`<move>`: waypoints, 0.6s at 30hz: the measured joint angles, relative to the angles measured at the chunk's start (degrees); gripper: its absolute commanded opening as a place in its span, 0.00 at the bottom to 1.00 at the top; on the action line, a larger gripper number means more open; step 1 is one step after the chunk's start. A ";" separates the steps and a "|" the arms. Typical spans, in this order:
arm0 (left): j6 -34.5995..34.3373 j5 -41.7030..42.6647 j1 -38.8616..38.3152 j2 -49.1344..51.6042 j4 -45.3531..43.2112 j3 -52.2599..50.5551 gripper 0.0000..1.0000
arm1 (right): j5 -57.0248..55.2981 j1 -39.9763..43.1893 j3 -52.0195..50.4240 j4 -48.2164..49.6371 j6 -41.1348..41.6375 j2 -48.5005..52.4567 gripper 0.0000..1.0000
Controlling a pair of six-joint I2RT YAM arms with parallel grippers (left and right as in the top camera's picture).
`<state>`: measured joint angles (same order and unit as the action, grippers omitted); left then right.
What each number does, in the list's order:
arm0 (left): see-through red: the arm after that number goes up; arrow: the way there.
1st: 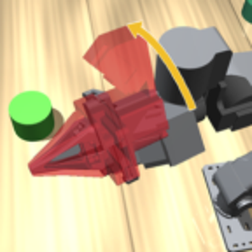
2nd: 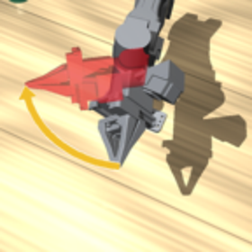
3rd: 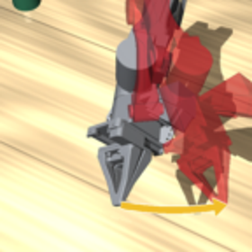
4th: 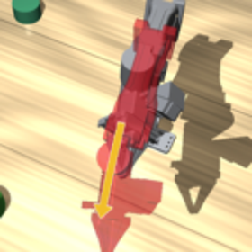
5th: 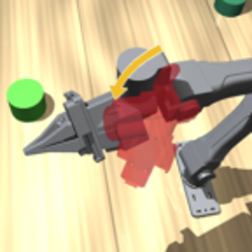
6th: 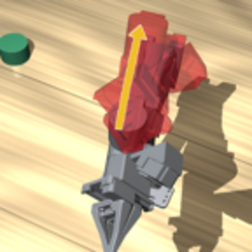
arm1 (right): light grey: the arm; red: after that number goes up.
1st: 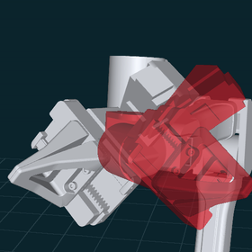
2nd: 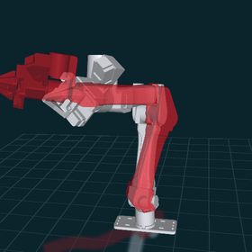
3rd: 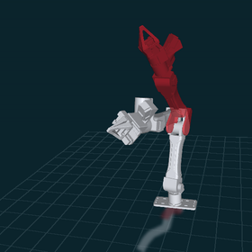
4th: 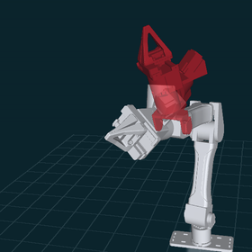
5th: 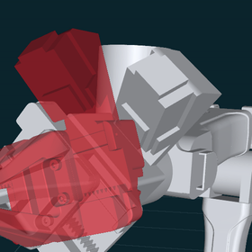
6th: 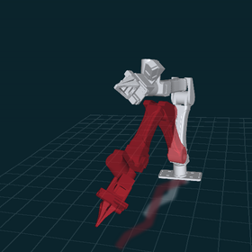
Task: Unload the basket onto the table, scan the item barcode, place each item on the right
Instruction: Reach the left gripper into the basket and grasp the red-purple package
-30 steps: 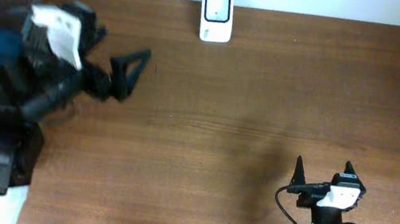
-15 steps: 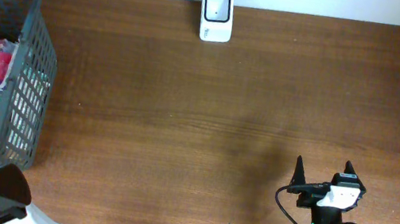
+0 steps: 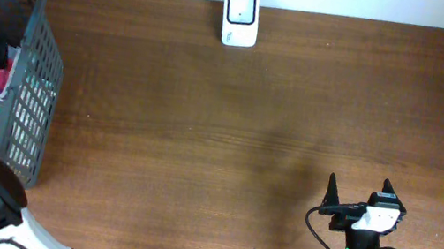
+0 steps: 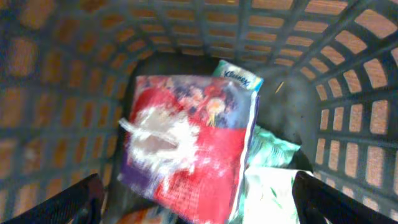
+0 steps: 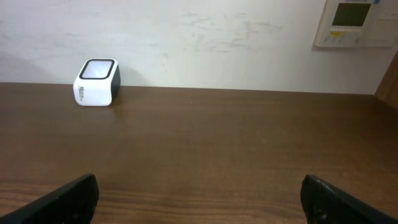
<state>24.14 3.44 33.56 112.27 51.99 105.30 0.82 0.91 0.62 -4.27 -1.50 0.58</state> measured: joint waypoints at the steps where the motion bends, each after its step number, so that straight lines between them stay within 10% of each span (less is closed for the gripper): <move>1: 0.26 0.46 0.00 1.46 -0.44 -0.07 0.85 | 0.00 0.00 0.00 -0.02 0.00 0.00 0.99; 4: 0.76 1.25 0.00 7.98 -2.49 -0.63 0.79 | 0.00 0.00 0.00 0.00 0.00 0.00 0.99; 9: 1.42 -0.46 0.00 9.90 -4.70 -0.68 0.00 | 0.00 0.00 0.00 -0.02 0.02 0.00 0.99; 18: -13.53 -1.51 0.07 -7.08 -11.43 -0.46 0.00 | 0.02 0.00 0.00 0.00 0.02 0.00 0.99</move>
<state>10.61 1.93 33.63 105.19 40.56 104.84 0.84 0.91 0.62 -4.27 -1.48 0.58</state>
